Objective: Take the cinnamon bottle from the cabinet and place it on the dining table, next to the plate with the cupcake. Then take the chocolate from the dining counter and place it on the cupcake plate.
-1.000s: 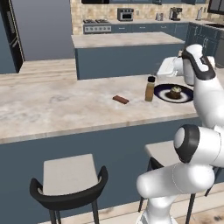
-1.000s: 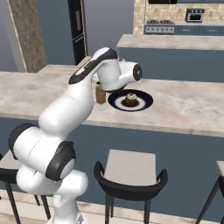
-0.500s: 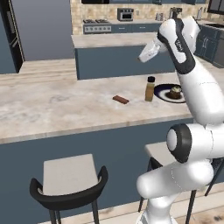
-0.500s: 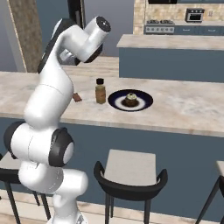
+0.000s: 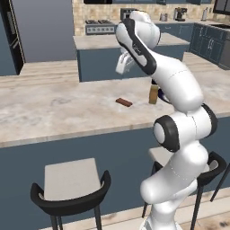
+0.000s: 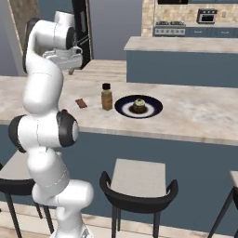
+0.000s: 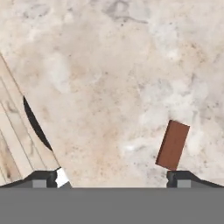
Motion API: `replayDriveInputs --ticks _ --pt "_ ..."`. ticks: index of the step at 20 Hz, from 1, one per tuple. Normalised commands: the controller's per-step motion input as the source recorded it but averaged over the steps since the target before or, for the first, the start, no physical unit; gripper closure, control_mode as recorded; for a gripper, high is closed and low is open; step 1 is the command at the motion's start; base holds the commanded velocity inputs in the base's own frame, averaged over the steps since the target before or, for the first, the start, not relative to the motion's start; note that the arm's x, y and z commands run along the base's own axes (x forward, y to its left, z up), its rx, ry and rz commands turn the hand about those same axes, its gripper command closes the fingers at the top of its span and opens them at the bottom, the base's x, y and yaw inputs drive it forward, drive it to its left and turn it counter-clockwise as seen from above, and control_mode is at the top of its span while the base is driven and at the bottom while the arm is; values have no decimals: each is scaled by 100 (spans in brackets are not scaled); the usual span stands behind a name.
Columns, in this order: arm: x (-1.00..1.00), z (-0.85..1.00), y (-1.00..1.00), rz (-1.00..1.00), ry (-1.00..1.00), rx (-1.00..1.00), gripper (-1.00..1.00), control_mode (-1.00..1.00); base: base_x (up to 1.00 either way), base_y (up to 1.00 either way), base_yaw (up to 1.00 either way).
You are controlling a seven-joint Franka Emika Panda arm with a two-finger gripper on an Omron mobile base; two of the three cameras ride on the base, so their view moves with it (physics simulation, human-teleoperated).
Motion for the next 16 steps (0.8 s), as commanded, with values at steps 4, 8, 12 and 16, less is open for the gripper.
replayDriveInputs --ticks 4,8,12,16 --pt "0 -100 -1 -15 15 -30 -100 -100 0 0 0" --pt "12 -88 -9 -20 -1 -15 -100 -100 0 0 0" --pt "6 -88 -36 -16 -9 -6 -100 -100 0 0 0" --pt "12 -63 -21 -13 -11 0 -100 -100 0 0 0"
